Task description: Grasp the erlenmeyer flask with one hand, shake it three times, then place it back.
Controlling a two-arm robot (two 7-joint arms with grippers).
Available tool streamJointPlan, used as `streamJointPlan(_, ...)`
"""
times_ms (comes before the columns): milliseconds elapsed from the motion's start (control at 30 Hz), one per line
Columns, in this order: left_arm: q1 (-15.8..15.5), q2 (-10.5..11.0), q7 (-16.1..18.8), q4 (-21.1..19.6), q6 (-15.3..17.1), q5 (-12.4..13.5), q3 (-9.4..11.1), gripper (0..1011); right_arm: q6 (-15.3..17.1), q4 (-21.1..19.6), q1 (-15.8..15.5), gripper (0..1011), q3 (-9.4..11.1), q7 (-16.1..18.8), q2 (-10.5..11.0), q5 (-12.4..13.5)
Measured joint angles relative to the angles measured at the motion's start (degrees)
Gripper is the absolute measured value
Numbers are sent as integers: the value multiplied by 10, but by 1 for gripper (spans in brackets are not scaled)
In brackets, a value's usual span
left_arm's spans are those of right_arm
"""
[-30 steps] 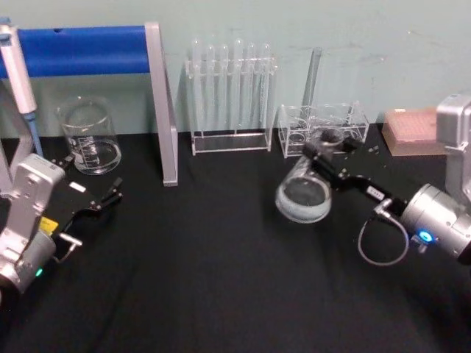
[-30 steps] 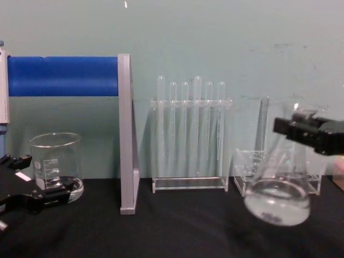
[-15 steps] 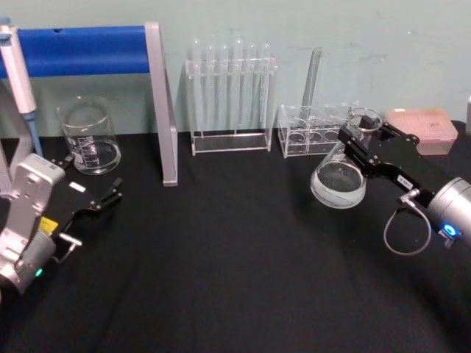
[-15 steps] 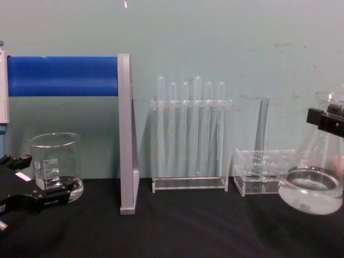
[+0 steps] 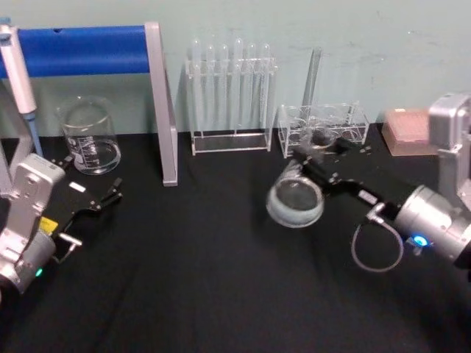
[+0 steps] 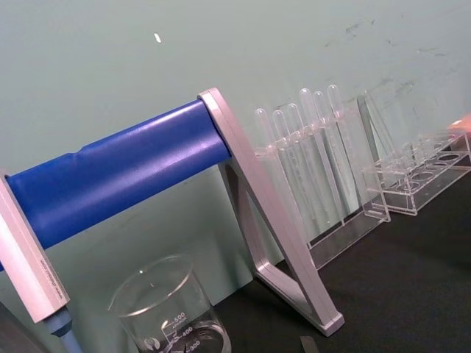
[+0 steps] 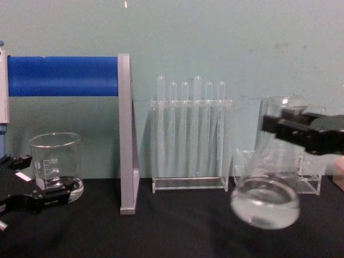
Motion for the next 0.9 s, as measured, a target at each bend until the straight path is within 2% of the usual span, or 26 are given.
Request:
streamJointPlan(167, 0, 0, 0, 0, 0, 0, 0, 1001, -1, 1, 14, 449, -29, 46, -1, 4)
streamJointPlan(300, 0, 0, 0, 0, 0, 0, 0, 1001, -4, 1, 28, 449, -62, 88, 0, 11)
streamJointPlan(433, 0, 0, 0, 0, 0, 0, 0, 1001, -6, 2, 37, 449, -81, 111, 1, 16)
streamJointPlan(700, 0, 0, 0, 0, 0, 0, 0, 1001, -12, 5, 46, 449, -99, 125, 5, 25)
streamJointPlan(900, 0, 0, 0, 0, 0, 0, 0, 1001, -17, 7, 43, 449, -91, 97, 10, 30)
